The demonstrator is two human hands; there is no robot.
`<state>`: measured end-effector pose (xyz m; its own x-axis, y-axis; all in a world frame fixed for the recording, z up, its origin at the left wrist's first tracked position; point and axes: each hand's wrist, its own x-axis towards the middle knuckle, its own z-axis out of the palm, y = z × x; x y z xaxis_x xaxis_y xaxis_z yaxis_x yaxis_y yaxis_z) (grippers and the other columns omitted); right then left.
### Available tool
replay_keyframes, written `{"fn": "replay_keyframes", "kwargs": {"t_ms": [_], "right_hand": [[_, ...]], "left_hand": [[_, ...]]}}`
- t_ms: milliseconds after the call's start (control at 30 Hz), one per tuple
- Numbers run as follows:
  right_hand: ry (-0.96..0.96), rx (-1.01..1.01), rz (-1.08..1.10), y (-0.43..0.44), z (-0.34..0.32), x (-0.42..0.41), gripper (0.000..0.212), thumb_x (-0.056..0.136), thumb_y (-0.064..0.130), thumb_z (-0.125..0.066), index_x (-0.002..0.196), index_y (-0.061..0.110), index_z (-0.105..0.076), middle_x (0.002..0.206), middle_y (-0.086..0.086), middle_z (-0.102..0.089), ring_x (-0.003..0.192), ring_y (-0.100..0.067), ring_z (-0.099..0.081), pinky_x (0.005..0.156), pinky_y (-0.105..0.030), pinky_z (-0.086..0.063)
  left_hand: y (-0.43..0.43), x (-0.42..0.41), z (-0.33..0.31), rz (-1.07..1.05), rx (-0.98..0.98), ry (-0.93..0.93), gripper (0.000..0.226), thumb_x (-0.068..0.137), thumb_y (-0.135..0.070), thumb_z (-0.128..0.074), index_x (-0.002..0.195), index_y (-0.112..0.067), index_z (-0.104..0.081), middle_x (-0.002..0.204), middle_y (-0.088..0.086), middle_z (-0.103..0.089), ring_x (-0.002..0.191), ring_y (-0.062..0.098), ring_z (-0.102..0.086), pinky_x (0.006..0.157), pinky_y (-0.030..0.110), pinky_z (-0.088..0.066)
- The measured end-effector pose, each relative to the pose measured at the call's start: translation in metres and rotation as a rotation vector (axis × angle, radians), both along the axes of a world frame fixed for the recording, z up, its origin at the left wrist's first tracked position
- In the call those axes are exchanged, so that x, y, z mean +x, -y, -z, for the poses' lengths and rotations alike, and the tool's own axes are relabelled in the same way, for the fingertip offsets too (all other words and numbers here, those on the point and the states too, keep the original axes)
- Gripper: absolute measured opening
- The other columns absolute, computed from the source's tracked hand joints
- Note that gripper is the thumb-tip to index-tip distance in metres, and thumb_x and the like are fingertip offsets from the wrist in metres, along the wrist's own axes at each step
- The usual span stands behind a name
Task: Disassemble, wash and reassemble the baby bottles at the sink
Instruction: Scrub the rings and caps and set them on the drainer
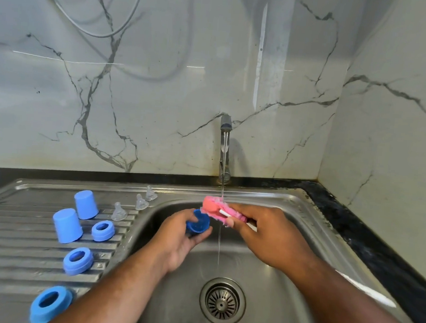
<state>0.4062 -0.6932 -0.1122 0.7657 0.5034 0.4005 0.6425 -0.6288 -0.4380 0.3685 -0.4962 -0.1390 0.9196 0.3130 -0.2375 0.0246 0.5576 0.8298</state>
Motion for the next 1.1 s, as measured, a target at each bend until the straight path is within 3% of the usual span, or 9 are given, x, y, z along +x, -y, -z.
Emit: {"fn": "replay_keyframes", "kwargs": {"t_ms": [167,367,533,633,700,767,867,967,1100], "right_hand": [[0.002,-0.191,0.003,0.001,-0.002,-0.002,0.039,0.099,0.057,-0.053,0.138,0.053,-0.052,0.115,0.019,-0.071,0.088,-0.002,-0.058,0.069,-0.023,-0.044],[0.062,-0.316,0.027,0.0,-0.003,-0.001,0.049,0.1,0.059,-0.049,0.147,0.048,-0.044,0.131,0.014,-0.065,0.115,-0.01,-0.06,0.079,-0.026,-0.042],[0.184,-0.42,-0.058,0.0,-0.005,-0.001,0.074,0.097,0.06,-0.053,0.159,0.045,-0.015,0.131,0.009,-0.063,0.117,-0.016,-0.058,0.091,-0.034,-0.049],[0.228,-0.431,-0.038,0.001,-0.005,0.0,0.063,0.103,0.054,-0.045,0.159,0.038,-0.022,0.132,0.006,-0.065,0.115,-0.019,-0.06,0.088,-0.034,-0.048],[0.196,-0.433,-0.002,0.0,-0.002,0.001,0.052,0.104,0.05,-0.044,0.153,0.036,-0.037,0.129,0.003,-0.067,0.114,-0.021,-0.062,0.085,-0.033,-0.047],[0.096,-0.367,0.033,-0.001,0.0,0.001,0.03,0.103,0.045,-0.047,0.13,0.037,-0.058,0.109,0.004,-0.07,0.099,-0.018,-0.065,0.072,-0.029,-0.045],[-0.104,-0.209,0.067,-0.005,0.001,0.006,0.017,0.103,0.043,-0.05,0.096,0.036,-0.064,0.082,0.008,-0.064,0.077,-0.01,-0.061,0.058,-0.025,-0.039],[-0.163,-0.144,0.069,-0.003,0.001,0.007,0.019,0.102,0.04,-0.052,0.098,0.033,-0.069,0.081,0.007,-0.067,0.075,-0.01,-0.063,0.059,-0.029,-0.044],[0.049,-0.215,0.061,0.002,-0.003,0.003,0.023,0.099,0.048,-0.053,0.112,0.036,-0.067,0.096,0.01,-0.071,0.087,-0.013,-0.063,0.067,-0.028,-0.044]], "left_hand": [[-0.001,-0.002,0.001,0.021,0.012,0.013,0.031,0.106,-0.015,-0.048,0.128,0.004,-0.058,0.117,0.026,-0.069,0.105,0.032,-0.07,0.079,0.04,-0.06],[0.009,-0.006,0.001,0.149,0.253,0.062,0.024,0.096,-0.022,-0.065,0.112,-0.004,-0.069,0.109,0.021,-0.075,0.097,0.03,-0.074,0.078,0.035,-0.063],[0.01,-0.012,0.001,0.205,0.534,-0.013,0.046,0.097,-0.049,-0.058,0.096,-0.006,-0.074,0.076,0.014,-0.073,0.058,0.019,-0.065,0.053,0.027,-0.053],[0.008,-0.011,0.001,0.246,0.584,-0.004,0.056,0.097,-0.054,-0.056,0.097,-0.001,-0.073,0.078,0.019,-0.072,0.051,0.016,-0.054,0.046,0.025,-0.045],[0.008,-0.01,-0.001,0.267,0.582,0.078,0.052,0.096,-0.05,-0.059,0.095,0.0,-0.072,0.076,0.02,-0.067,0.053,0.017,-0.054,0.048,0.026,-0.046],[0.007,-0.009,-0.004,0.284,0.636,0.203,0.047,0.092,-0.045,-0.064,0.1,0.0,-0.072,0.079,0.027,-0.064,0.059,0.02,-0.059,0.054,0.03,-0.051],[0.008,-0.01,-0.006,0.281,0.722,0.357,0.037,0.087,-0.032,-0.073,0.115,-0.008,-0.07,0.101,0.023,-0.071,0.078,0.025,-0.071,0.071,0.033,-0.06],[0.007,-0.01,-0.005,0.285,0.799,0.414,0.042,0.083,-0.019,-0.082,0.121,-0.016,-0.065,0.118,0.006,-0.071,0.106,0.024,-0.071,0.09,0.034,-0.059],[0.005,-0.01,0.0,0.296,0.716,0.426,0.049,0.082,-0.017,-0.082,0.124,-0.008,-0.059,0.125,0.01,-0.069,0.112,0.023,-0.067,0.096,0.034,-0.056]]}}
